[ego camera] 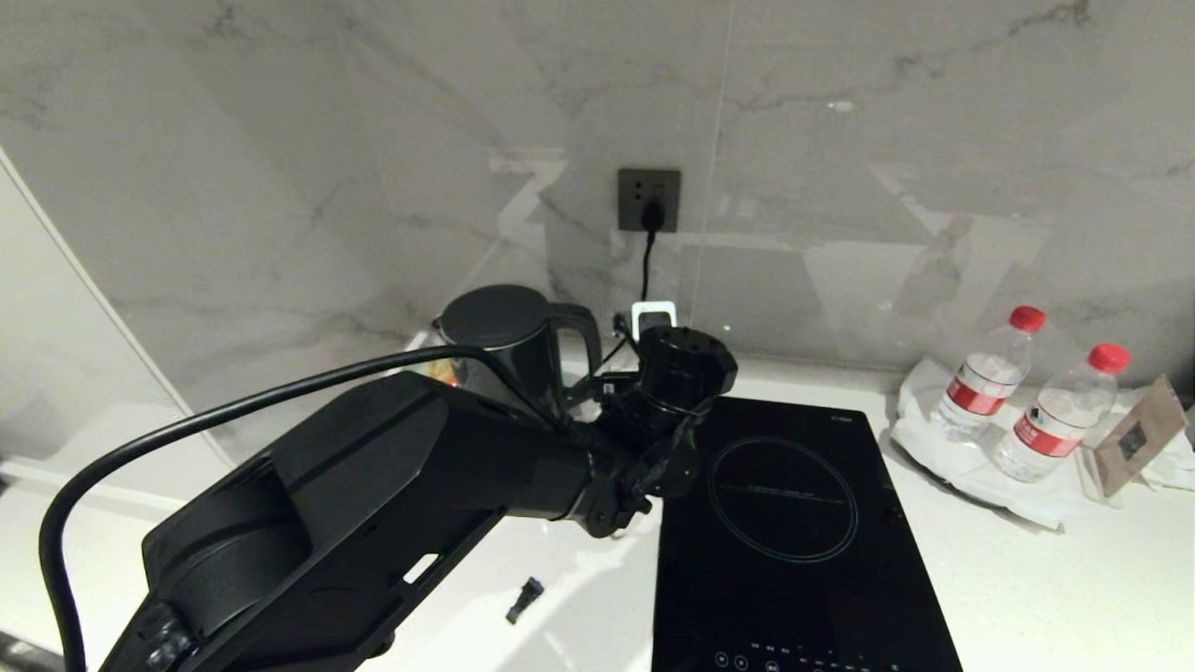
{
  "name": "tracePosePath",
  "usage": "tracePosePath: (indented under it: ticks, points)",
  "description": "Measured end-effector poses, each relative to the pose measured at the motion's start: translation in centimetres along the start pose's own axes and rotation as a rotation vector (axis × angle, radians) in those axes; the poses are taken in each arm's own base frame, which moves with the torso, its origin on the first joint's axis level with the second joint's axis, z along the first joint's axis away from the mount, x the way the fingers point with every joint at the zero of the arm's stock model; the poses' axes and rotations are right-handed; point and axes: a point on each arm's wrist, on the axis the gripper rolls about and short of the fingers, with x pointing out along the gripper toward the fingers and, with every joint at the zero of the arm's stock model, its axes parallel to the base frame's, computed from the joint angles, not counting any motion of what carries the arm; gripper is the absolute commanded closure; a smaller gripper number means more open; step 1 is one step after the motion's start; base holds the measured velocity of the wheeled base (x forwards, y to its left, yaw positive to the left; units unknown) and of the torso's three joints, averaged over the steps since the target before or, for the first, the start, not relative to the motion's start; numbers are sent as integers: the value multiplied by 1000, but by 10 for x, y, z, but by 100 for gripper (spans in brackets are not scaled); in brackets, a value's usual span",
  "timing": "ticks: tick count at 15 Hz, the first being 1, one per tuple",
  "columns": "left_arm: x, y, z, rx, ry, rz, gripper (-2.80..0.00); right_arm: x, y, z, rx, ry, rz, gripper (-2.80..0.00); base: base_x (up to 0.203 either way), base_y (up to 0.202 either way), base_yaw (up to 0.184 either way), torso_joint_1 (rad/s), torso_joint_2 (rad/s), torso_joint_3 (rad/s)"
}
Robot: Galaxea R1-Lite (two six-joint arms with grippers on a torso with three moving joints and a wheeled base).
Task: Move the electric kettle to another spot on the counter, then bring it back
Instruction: Pick up the kettle
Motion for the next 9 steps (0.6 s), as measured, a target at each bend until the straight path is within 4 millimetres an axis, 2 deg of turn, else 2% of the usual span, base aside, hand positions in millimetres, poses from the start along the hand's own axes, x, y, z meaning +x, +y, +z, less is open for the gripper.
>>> tracePosePath:
  ticks: [4,9]
  points:
    - [6,-3,-2,1,-9,3,-280,0,0,0,0,0,0,0,0,0,0,0,0,0]
    - [24,2,-1,11,-23,26,-280,0,0,0,0,0,0,0,0,0,0,0,0,0]
